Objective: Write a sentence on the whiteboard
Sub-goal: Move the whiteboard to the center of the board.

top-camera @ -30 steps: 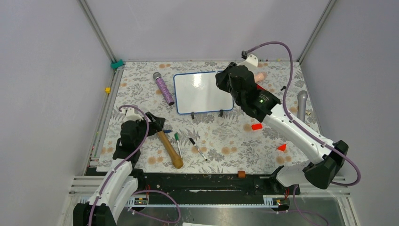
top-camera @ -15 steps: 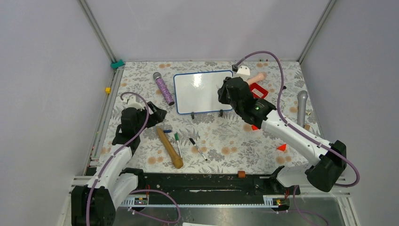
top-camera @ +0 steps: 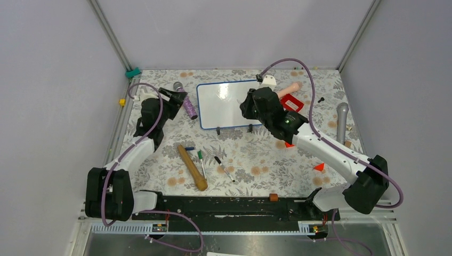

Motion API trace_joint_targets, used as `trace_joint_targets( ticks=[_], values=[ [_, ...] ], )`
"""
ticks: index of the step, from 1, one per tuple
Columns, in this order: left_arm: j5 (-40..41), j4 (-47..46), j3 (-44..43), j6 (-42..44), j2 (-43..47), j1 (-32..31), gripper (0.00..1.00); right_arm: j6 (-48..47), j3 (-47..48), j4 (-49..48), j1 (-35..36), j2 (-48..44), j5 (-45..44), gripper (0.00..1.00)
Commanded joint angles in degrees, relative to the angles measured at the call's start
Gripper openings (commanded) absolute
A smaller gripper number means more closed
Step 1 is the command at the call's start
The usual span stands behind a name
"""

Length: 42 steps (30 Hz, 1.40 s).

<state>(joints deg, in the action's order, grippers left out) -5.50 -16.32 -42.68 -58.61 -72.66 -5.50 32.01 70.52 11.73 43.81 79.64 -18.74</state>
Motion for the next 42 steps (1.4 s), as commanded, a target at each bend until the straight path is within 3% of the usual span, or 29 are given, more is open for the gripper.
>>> trace_joint_targets(
  ticks=[1,7,10,19,31,37,42],
  values=[
    [6.1,-12.2,4.0,-2.7,2.0,-2.0,0.76,-3.7,0.0,-0.6,-0.2,-2.8,0.7,0.00],
    [-8.2,-12.3,2.8,20.6,-1.2,-0.5,0.84,-10.2,2.7,-1.9,-0.3,-0.5,4.4,0.00],
    [-15.9,-14.9,1.2,24.7,-5.2,0.5,0.85,-11.2,4.0,-3.1,-0.4,1.3,6.7,0.00],
    [-26.4,-23.6,-3.9,24.6,-19.7,0.7,0.84,-9.4,4.4,-9.9,-0.3,4.1,13.4,0.00],
    [-38.4,-42.8,-7.5,16.0,-33.5,2.8,0.77,-10.9,5.6,-10.8,-0.2,5.5,13.6,0.00],
    [-41.7,-52.5,-8.6,9.6,-38.4,2.9,0.71,-11.9,4.7,-11.0,-0.2,5.2,12.4,0.00],
    [-42.5,-53.3,-9.1,8.9,-38.8,2.9,0.56,-12.0,4.9,-11.2,-0.2,6.1,12.7,0.00]
  ],
)
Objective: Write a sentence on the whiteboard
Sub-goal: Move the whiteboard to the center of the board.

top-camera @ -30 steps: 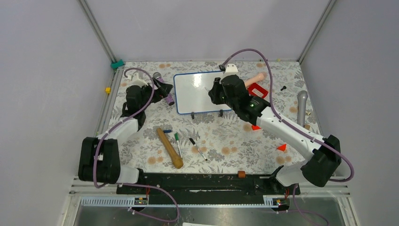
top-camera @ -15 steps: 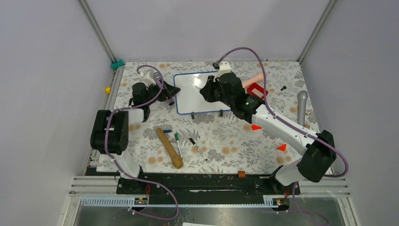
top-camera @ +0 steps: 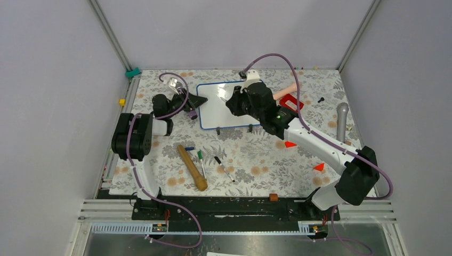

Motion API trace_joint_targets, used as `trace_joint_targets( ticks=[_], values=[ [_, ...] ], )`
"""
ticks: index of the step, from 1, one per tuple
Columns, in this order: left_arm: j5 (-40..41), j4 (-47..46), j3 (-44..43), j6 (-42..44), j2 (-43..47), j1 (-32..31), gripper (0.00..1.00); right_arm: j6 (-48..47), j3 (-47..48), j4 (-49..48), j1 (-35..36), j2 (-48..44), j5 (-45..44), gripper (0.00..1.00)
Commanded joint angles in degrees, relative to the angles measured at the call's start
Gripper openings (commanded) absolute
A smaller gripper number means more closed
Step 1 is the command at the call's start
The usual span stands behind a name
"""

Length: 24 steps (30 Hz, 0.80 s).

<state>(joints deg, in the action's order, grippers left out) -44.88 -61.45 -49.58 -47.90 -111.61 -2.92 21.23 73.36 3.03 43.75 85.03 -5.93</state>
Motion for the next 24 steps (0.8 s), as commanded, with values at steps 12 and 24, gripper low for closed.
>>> trace_joint_targets(
  ticks=[12,24],
  values=[
    [-5.9,-15.6,-3.9,-7.7,-4.0,0.4,0.49,-1.8,2.6,-2.0,-0.2,1.5,0.0,0.00],
    [-6.8,-14.3,-4.6,-7.1,-4.2,0.2,0.19,-2.1,2.0,-2.2,-0.2,0.9,-0.7,0.00]
  ],
)
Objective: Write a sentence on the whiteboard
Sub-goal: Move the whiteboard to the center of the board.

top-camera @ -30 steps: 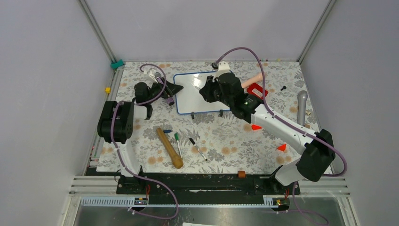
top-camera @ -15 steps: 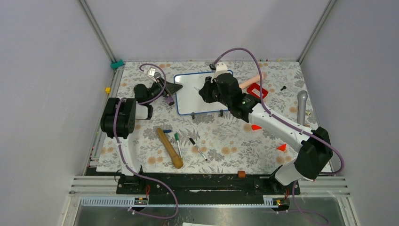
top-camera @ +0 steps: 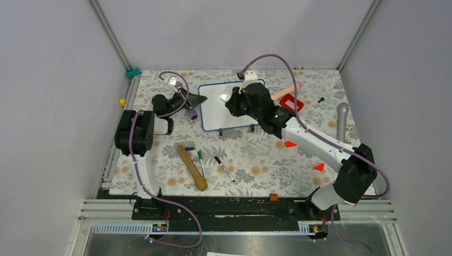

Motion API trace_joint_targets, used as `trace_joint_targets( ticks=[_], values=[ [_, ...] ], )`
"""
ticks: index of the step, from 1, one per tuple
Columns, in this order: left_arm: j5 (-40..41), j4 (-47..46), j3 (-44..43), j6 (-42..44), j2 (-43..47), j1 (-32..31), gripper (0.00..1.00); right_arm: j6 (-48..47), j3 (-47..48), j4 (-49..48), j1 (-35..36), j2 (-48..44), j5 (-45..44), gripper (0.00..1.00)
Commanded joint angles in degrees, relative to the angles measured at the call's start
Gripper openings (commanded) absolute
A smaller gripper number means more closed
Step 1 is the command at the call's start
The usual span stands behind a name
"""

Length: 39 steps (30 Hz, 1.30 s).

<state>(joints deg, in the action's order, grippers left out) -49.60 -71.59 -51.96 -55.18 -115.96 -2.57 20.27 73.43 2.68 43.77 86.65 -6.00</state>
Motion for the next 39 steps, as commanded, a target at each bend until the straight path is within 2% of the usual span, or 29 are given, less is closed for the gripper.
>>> trace_joint_targets(
  ticks=[1,3,5,14,22,34,35,37,39],
  values=[
    [-2.3,-4.4,-2.4,0.2,0.1,-0.2,0.17,-1.2,1.9,-1.8,-0.3,-0.7,-0.6,0.00],
    [-3.0,-4.6,-2.8,0.0,-0.2,-0.4,0.12,-1.4,2.0,-1.6,-0.2,-0.8,-0.6,0.00],
    [-4.2,-5.6,-3.4,-0.7,-0.9,-0.8,0.00,-2.2,2.2,-0.7,-0.2,-1.0,-1.3,0.00],
    [-6.6,-9.2,-0.6,-0.8,-0.1,-2.1,0.00,-6.8,0.1,1.7,-0.3,-5.2,-9.6,0.00],
    [-10.7,-11.3,5.8,1.8,5.8,-4.4,0.00,-6.1,-2.4,2.7,-0.3,-9.8,-10.8,0.00],
    [-16.4,-12.1,11.1,-0.8,9.9,-4.9,0.00,-3.7,-6.7,4.8,-0.3,-18.6,-11.0,0.00],
    [-16.4,-12.1,11.3,-0.6,10.4,-4.9,0.05,-3.6,-6.8,4.9,-0.3,-18.9,-11.1,0.00],
    [-16.1,-12.0,11.8,-0.3,11.3,-4.9,0.27,-3.5,-6.8,5.2,-0.3,-19.2,-11.1,0.00],
    [-15.9,-11.9,12.0,-0.1,12.0,-4.9,0.39,-3.3,-6.6,5.2,-0.3,-19.2,-10.9,0.00]
  ],
)
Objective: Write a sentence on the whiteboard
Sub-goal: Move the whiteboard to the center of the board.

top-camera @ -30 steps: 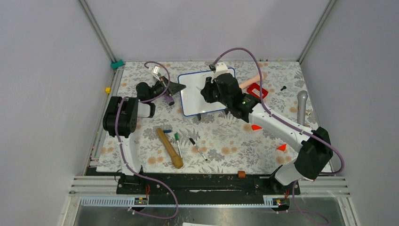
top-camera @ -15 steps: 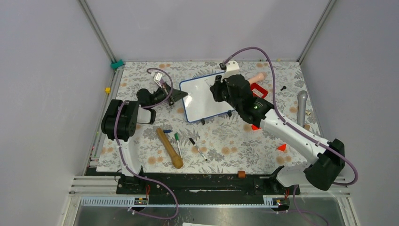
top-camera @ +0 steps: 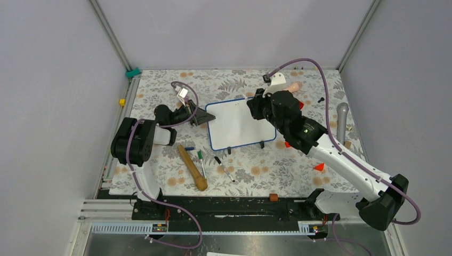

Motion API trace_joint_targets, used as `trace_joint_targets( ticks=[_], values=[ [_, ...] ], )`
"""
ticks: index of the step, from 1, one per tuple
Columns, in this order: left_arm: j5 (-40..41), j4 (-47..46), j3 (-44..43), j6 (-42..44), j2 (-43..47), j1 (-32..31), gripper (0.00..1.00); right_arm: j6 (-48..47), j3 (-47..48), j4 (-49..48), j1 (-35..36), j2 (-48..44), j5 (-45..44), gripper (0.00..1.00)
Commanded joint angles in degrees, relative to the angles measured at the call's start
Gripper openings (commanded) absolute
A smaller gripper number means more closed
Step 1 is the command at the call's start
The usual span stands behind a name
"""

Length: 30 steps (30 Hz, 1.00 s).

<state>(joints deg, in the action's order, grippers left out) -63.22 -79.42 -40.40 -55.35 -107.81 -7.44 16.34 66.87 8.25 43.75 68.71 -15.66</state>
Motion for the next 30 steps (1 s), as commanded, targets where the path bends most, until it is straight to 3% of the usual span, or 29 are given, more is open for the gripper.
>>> trace_joint_targets(
  ticks=[1,3,4,12,18,24,30],
  values=[
    [-2.2,-3.9,0.4,0.2,4.0,0.0,0.48,0.7,0.0,-0.4,-0.2,-1.2,-1.1,0.00],
    [-2.2,-3.9,0.2,0.1,4.3,0.0,0.96,0.8,0.2,-0.2,-0.3,-1.0,-1.1,0.00],
    [-2.1,-3.8,0.1,0.2,4.4,0.0,0.99,0.8,0.5,-0.1,-0.3,-0.9,-1.1,0.00],
    [1.3,-0.2,1.6,3.2,7.4,2.8,0.99,0.5,0.6,-0.7,-0.3,0.0,-1.4,0.00],
    [7.0,31.9,-1.5,24.1,15.4,3.4,0.99,0.3,1.0,-1.2,-0.2,1.0,-1.4,0.00],
    [16.8,38.5,1.5,31.1,23.5,3.1,0.99,0.1,1.0,-1.4,-0.2,1.4,-1.7,0.00],
    [14.0,35.5,3.6,31.7,26.9,3.0,0.99,0.0,0.7,-1.7,-0.2,1.2,-2.0,0.00]
  ],
)
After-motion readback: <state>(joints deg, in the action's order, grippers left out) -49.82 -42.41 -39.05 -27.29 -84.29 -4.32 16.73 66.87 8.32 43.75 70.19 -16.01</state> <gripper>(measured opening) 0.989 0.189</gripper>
